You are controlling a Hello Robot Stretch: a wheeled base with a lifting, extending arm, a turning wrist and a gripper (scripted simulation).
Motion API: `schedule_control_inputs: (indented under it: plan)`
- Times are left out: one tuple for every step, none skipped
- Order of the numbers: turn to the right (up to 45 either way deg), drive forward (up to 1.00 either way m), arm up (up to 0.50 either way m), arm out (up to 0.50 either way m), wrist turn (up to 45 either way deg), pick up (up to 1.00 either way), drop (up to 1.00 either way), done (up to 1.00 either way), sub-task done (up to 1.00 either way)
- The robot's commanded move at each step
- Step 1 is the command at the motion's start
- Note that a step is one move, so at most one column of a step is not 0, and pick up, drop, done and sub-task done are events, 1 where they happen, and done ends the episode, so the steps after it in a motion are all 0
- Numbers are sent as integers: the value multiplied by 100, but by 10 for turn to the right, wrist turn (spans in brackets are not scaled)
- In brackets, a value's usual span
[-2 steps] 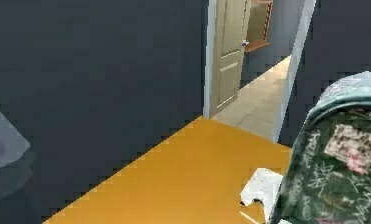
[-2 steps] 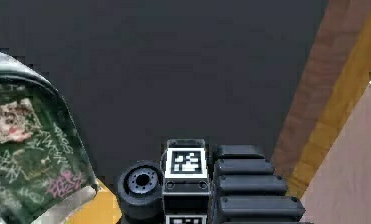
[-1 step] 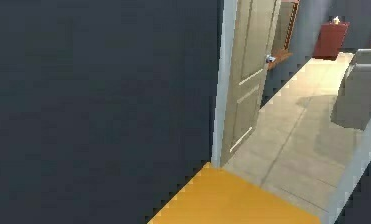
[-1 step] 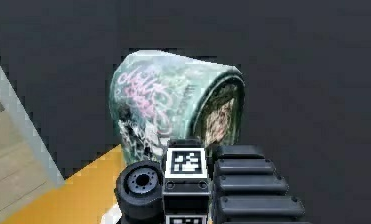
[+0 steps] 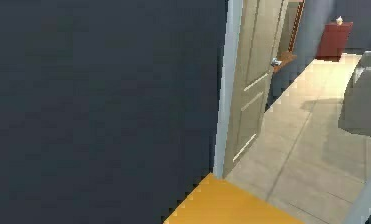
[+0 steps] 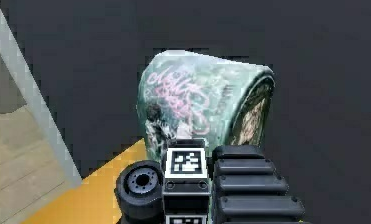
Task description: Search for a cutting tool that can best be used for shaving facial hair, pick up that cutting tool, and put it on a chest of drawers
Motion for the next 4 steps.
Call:
schedule_control_inputs:
  plan:
    - [360, 0, 0, 0, 0, 0, 0, 0, 0]
    - [0, 100, 0, 0, 0, 0, 0, 0, 0]
    - [30, 0, 0, 0, 0, 0, 0, 0, 0]
    - [0, 5, 0, 0, 0, 0, 0, 0, 0]
